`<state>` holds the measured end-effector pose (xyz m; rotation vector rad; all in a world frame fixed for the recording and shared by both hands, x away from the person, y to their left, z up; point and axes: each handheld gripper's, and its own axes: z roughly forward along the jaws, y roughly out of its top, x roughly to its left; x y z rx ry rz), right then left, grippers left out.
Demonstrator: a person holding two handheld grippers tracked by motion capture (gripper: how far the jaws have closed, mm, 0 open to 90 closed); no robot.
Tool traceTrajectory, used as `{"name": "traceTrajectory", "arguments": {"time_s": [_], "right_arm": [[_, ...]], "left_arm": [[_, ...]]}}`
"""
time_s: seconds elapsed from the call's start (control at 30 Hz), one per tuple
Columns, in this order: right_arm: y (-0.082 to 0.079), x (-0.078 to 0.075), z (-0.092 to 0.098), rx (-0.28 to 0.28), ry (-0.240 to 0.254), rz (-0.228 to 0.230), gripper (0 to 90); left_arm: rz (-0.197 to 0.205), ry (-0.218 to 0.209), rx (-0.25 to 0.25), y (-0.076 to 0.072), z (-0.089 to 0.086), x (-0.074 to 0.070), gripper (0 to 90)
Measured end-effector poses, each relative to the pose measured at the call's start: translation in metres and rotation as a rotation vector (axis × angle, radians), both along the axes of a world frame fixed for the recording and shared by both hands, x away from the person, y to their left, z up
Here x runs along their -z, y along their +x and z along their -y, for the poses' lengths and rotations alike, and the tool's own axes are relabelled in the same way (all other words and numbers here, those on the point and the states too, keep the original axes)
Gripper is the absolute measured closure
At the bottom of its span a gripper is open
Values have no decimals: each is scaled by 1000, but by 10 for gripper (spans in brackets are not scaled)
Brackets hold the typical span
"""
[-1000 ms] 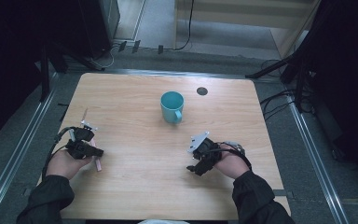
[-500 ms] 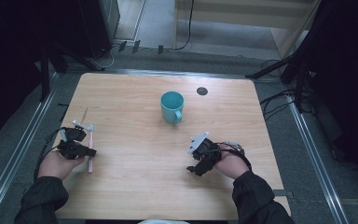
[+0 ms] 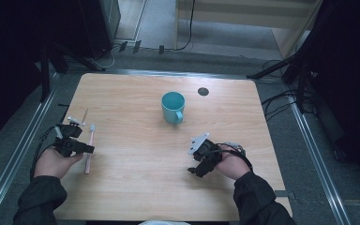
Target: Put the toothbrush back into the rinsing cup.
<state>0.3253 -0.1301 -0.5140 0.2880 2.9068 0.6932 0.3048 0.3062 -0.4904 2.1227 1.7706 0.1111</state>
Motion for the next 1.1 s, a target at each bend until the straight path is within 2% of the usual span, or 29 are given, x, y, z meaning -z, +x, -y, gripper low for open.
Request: {"name": "traceTrajectory", "arguments": {"time_s": [0.03, 0.07, 0.1, 0.2, 0.3, 0.43, 0.47, 0.5, 0.53, 0.77, 0.87, 0.93, 1.1], "right_arm": [[0, 0, 0, 0, 0, 0, 198], [0, 0, 0, 0, -2, -1, 198], [0, 0, 0, 0, -3, -1, 198], [-1, 1, 0, 1, -4, -2, 198], [-1, 1, 0, 0, -8, -7, 198], [-1, 2, 1, -1, -10, -11, 198], [-1, 2, 1, -2, -10, -12, 198], [-1, 2, 1, -2, -10, -6, 198], [-1, 2, 2, 1, -11, -5, 198], [-3, 2, 4, 5, -11, -5, 197], [-4, 3, 5, 11, -13, -9, 197], [-5, 3, 7, 15, -13, -8, 197], [-5, 3, 9, 18, -16, -5, 197]], "left_arm": [[-2, -3, -18, 1, 0, -1, 707], [-23, 0, -34, 4, -1, -1, 694], [-23, 0, -34, 4, -1, -1, 689], [-54, 35, -66, 11, -2, 0, 680], [-66, 49, -79, 16, -2, 1, 671], [-83, 40, -103, 22, -2, 3, 670], [-104, 52, -105, 24, -2, 4, 672], [-108, 55, -115, 26, -2, 6, 674], [-140, 64, -122, 29, -3, 7, 676], [-147, 46, -132, 36, -4, 7, 675], [-150, 59, -141, 38, -3, 9, 675], [-167, 63, -144, 40, -3, 10, 674], [-177, 62, -143, 41, -1, 13, 673]]}}
